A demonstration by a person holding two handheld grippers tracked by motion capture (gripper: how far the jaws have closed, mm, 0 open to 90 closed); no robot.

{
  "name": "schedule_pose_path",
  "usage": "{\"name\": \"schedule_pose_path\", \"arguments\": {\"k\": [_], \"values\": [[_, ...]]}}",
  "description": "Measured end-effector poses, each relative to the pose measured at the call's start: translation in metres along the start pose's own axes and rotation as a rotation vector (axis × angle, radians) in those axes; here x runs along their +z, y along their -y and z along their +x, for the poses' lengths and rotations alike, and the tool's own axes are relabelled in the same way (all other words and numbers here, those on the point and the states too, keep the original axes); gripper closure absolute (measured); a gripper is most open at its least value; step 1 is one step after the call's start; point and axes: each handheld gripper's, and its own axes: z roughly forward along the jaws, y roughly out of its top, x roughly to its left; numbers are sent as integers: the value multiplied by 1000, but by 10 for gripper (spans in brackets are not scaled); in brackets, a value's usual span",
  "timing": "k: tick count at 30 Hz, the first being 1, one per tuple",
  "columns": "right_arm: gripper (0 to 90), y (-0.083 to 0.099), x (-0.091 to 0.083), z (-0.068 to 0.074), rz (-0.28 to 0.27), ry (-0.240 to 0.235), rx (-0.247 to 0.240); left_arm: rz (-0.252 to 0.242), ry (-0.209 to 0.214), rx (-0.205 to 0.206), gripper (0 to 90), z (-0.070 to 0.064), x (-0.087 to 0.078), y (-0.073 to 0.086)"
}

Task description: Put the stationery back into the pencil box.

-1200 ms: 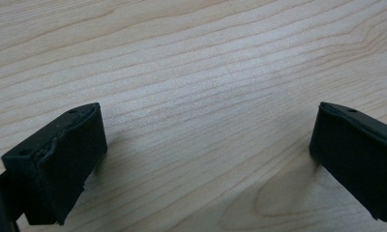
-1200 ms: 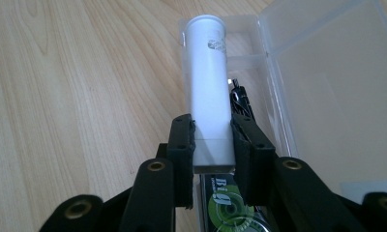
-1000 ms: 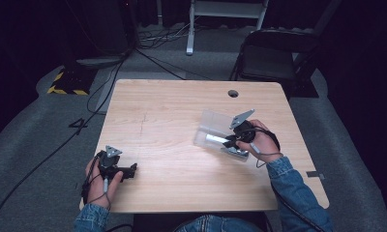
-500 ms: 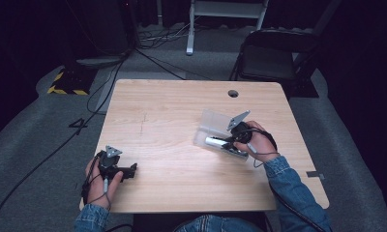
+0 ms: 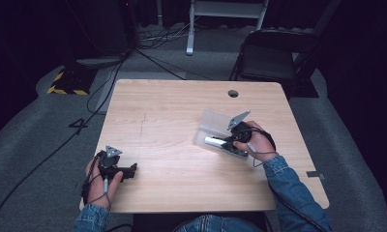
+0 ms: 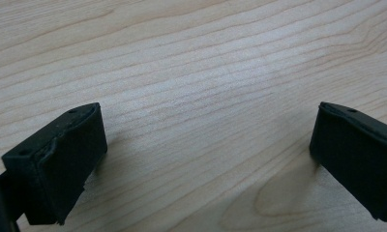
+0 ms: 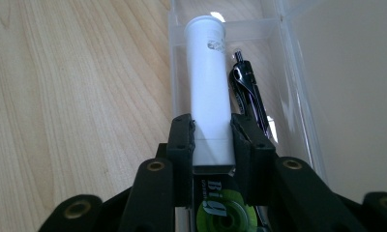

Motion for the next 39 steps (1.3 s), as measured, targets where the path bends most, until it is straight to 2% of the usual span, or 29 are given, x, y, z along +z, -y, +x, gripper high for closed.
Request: {"name": "schedule_pose_path", "arguments": {"k": [3, 9, 12, 14, 19, 29, 35, 39], "values": [[716, 1, 0, -1, -4, 3, -11, -1, -1, 0, 0, 0, 0, 0], [686, 3, 2, -4, -29, 7, 17, -1, -1, 0, 0, 0, 0, 0], [671, 3, 2, -5, -38, 16, 3, -1, -1, 0, 1, 0, 0, 0], [668, 2, 2, -5, -44, 14, 14, -1, -1, 0, 0, 0, 0, 0], [684, 3, 0, -6, -48, 34, -5, -1, -1, 0, 1, 0, 0, 0], [686, 5, 1, -8, -58, 68, -8, -1, -1, 0, 0, 0, 0, 0], [673, 5, 2, -9, -48, 108, -39, -1, -1, 0, 0, 0, 0, 0], [647, 5, 0, -8, -64, 106, -32, -1, -1, 0, 1, 0, 0, 0]]}}
